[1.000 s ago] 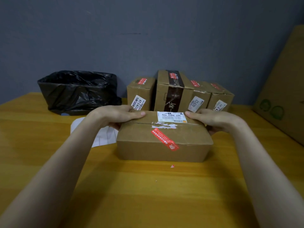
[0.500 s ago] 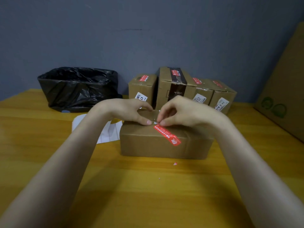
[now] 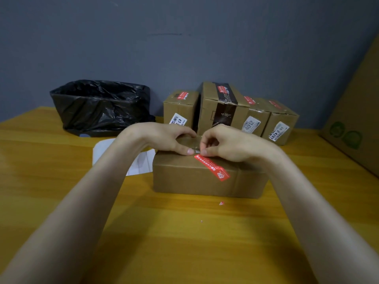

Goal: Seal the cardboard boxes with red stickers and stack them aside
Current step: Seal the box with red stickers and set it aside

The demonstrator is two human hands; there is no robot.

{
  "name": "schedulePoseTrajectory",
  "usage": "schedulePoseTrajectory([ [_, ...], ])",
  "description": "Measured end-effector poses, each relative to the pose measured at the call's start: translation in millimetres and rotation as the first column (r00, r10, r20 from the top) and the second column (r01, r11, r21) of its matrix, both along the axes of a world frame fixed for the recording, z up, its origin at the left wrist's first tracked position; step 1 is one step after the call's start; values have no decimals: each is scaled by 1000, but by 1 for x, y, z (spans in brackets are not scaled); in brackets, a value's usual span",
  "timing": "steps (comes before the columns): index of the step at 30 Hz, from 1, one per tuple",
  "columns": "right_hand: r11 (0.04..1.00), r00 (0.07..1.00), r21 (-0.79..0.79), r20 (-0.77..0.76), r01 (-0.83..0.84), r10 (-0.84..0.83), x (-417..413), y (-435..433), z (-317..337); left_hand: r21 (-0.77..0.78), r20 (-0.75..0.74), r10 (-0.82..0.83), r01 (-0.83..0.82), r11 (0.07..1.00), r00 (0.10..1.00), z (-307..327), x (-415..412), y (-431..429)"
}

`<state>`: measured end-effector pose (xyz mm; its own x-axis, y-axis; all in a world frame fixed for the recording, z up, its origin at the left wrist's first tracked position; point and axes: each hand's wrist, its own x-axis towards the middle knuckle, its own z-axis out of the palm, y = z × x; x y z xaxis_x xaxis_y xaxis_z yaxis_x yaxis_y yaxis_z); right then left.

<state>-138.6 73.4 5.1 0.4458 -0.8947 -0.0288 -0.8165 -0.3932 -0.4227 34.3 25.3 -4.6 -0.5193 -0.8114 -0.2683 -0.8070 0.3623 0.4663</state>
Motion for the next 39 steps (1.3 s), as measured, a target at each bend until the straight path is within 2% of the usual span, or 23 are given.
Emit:
schedulePoseTrajectory([
  [15, 989, 985, 125, 165, -78, 57, -17, 2, 7, 11, 21, 4, -4, 1000, 1000, 5, 0, 4],
  [18, 990, 962, 125, 272, -57, 21, -20, 3, 9, -41, -62, 18, -21, 999, 998, 14, 6, 10],
  [21, 994, 901, 103, 433, -29, -18, -22, 5, 14, -68, -127, -44, 36, 997, 991, 28, 13, 22],
  [27, 994, 824, 84, 556, 76, -110, -20, 4, 18, -226, 10, -140, 139, 964, 990, 50, 7, 43],
  [30, 978, 774, 156, 600, 136, -203, -21, 5, 21, -301, 46, -104, 113, 947, 994, 54, 2, 47],
  [33, 955, 703, 265, 653, 136, -281, -22, 7, 25, -362, 39, 6, 9, 932, 999, 53, 5, 46],
  [35, 942, 618, 317, 720, 112, -316, -23, 8, 28, -406, -31, 91, -95, 909, 995, 54, 12, 42],
  [39, 914, 394, 385, 827, 125, -402, -16, 8, 28, -466, -228, 237, -319, 825, 944, 54, 23, 33],
])
